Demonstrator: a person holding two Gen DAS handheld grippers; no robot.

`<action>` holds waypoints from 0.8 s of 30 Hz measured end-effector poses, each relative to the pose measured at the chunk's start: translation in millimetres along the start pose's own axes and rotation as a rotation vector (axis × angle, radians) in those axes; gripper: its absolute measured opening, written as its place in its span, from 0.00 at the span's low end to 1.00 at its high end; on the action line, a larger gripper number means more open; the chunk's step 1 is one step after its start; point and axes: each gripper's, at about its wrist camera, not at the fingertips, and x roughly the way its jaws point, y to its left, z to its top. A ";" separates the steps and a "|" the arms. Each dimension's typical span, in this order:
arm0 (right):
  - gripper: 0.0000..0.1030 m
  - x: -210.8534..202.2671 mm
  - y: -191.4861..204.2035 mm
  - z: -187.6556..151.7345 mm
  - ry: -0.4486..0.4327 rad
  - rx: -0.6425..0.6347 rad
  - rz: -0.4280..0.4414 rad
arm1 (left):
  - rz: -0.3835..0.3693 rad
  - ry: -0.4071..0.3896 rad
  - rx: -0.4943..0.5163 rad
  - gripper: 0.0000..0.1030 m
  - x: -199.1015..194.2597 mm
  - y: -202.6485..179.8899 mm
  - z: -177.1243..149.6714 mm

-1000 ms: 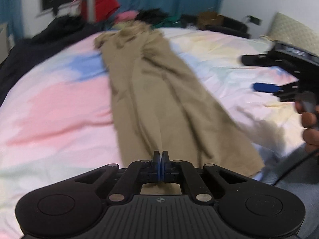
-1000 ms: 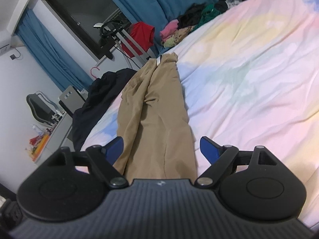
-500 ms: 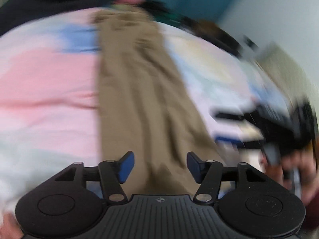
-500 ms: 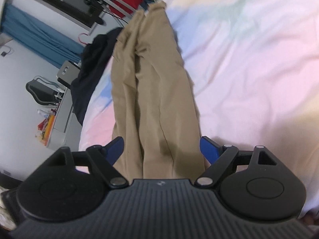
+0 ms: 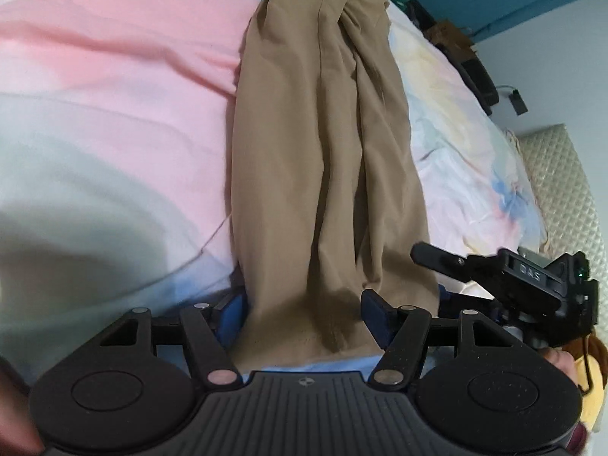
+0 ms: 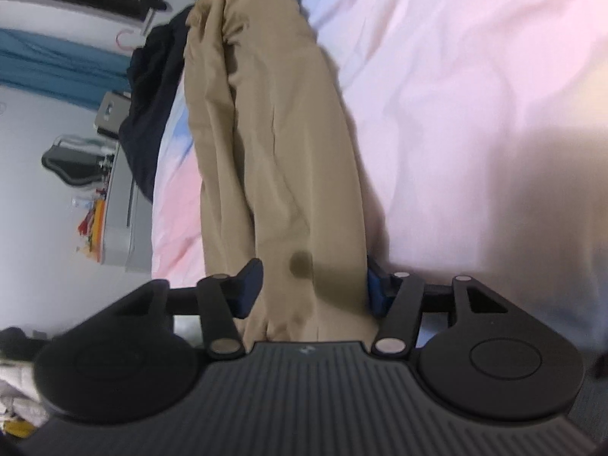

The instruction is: Fold clothes

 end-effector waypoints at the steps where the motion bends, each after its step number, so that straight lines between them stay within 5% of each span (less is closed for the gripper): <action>1: 0.53 -1.6 1.3 -2.7 0.016 -0.008 0.001 | 0.001 0.006 -0.008 0.54 0.4 1.6 -0.4; 5: 0.44 -13.3 4.2 -11.6 0.050 -0.030 0.011 | 0.004 0.015 -0.004 0.31 -2.6 1.9 -5.2; 14: 0.42 -0.4 16.8 -22.0 0.117 -0.156 -0.139 | 0.028 0.052 -0.027 0.42 8.8 10.1 -6.8; 15: 0.32 -0.7 19.7 -23.8 0.115 -0.179 -0.152 | 0.027 0.052 -0.017 0.40 9.3 8.3 -7.3; 16: 0.23 -1.7 21.6 -25.1 0.113 -0.194 -0.159 | 0.022 0.045 -0.014 0.26 9.2 7.1 -7.5; 17: 0.16 -2.9 22.5 -26.0 0.111 -0.203 -0.161 | 0.011 0.032 -0.021 0.09 8.3 6.6 -7.1; 21: 0.12 -20.4 20.1 -20.8 0.052 -0.168 -0.092 | -0.044 -0.030 -0.050 0.08 1.8 4.7 -4.9; 24: 0.12 -39.8 27.1 -12.2 -0.017 -0.150 -0.013 | -0.185 -0.137 -0.104 0.07 -27.9 2.4 2.5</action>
